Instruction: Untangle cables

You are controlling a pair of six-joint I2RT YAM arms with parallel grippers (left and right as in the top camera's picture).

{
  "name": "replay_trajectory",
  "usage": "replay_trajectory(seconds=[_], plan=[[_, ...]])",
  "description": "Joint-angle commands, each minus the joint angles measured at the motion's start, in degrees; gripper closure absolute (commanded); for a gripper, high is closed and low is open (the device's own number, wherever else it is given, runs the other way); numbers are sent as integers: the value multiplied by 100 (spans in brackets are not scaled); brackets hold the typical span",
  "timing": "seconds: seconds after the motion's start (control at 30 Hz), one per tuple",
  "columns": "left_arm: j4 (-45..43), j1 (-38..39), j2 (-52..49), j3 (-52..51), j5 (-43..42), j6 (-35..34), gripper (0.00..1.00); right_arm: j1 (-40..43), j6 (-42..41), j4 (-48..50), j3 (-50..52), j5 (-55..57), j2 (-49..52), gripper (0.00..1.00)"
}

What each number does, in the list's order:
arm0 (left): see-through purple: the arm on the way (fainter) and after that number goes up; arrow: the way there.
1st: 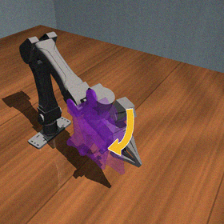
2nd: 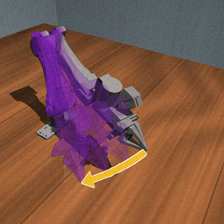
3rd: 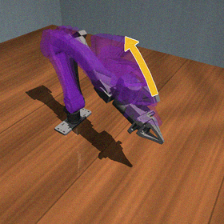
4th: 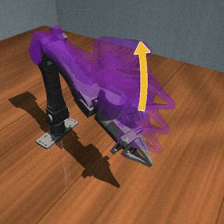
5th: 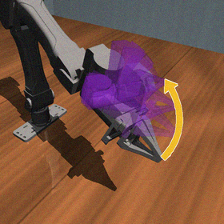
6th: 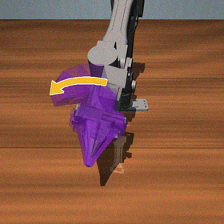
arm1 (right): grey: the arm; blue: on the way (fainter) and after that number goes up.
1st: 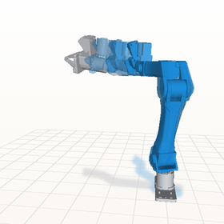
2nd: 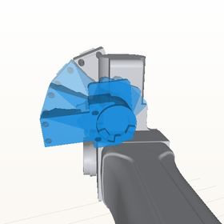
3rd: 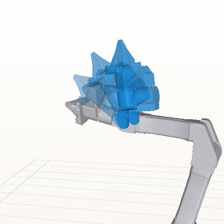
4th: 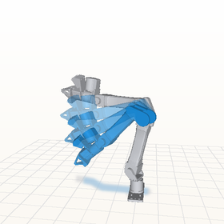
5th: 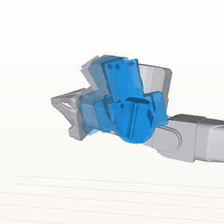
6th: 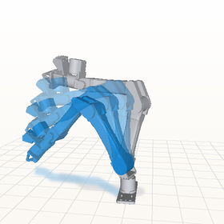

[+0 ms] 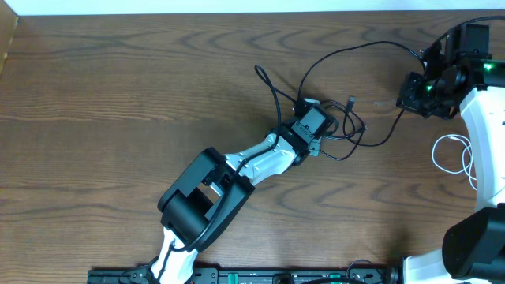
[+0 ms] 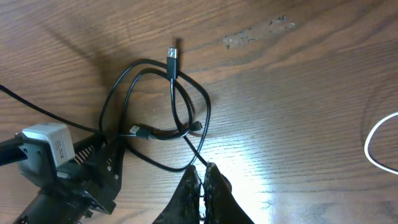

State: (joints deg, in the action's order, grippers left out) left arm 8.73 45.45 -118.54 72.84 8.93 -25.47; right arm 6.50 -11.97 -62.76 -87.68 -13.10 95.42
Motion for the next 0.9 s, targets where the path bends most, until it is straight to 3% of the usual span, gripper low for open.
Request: replay_trajectory(seconds=[0.0, 0.17, 0.33, 0.43, 0.53, 0.7, 0.87], plan=[[133, 2, -203, -50, 125, 31, 59, -33, 24, 11, -66, -63, -103, 99], [378, 2, -216, -55, 258, 28, 59, -33, 24, 4, -66, -66, -103, 99], [1180, 0, -216, -57, 1080, 26, 59, -33, 24, 4, -66, -63, -103, 99], [1528, -35, -216, -57, 1394, 24, 65, -33, 24, 2, -66, -63, -103, 99], [1766, -127, -216, -57, 1410, -151, 78, -33, 24, 2, -66, -63, -103, 99], [1954, -151, -216, -59, 1060, -678, 92, -28, 31, -2, -66, -50, -103, 99], [2225, -181, -216, -63, 977, -678, 92, 192, -76, -144, -66, 1019, -103, 99]])
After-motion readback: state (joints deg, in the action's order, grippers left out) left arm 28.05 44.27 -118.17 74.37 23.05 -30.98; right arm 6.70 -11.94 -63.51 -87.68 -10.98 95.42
